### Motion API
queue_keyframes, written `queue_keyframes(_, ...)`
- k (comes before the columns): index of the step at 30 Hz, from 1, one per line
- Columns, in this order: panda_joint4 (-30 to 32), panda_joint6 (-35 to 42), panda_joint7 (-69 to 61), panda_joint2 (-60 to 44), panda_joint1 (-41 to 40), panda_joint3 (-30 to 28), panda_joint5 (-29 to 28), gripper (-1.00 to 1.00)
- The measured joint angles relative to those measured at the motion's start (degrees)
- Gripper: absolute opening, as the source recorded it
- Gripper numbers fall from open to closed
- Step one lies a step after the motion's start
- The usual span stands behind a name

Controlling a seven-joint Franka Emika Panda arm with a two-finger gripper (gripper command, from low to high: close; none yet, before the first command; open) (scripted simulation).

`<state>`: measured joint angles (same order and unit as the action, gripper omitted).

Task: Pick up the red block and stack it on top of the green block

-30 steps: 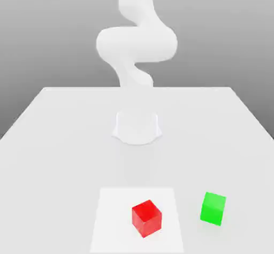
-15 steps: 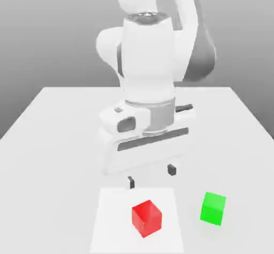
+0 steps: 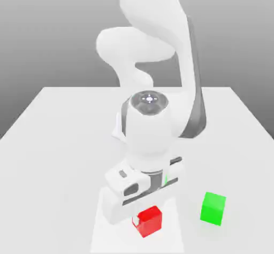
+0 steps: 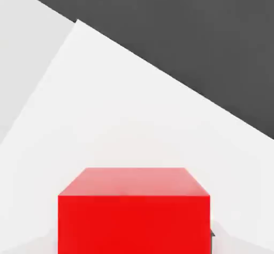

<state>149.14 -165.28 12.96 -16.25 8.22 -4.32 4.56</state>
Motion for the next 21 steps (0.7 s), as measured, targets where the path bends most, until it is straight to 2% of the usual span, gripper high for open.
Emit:
queue_keyframes(5,1.40,7.85,1.58,9.26,1.09,-0.78,-2.78,-1.00)
queue_keyframes(12,1.74,13.61,-7.47,15.39,14.25,7.40,-4.29,-1.00)
queue_keyframes(17,1.40,6.25,-8.28,7.67,15.17,6.93,-5.08,-1.00)
queue_keyframes(18,1.32,4.62,-7.97,5.97,15.29,6.68,-5.53,1.00)
queue_keyframes(21,1.32,4.62,-7.97,5.97,15.29,6.68,-5.53,1.00)
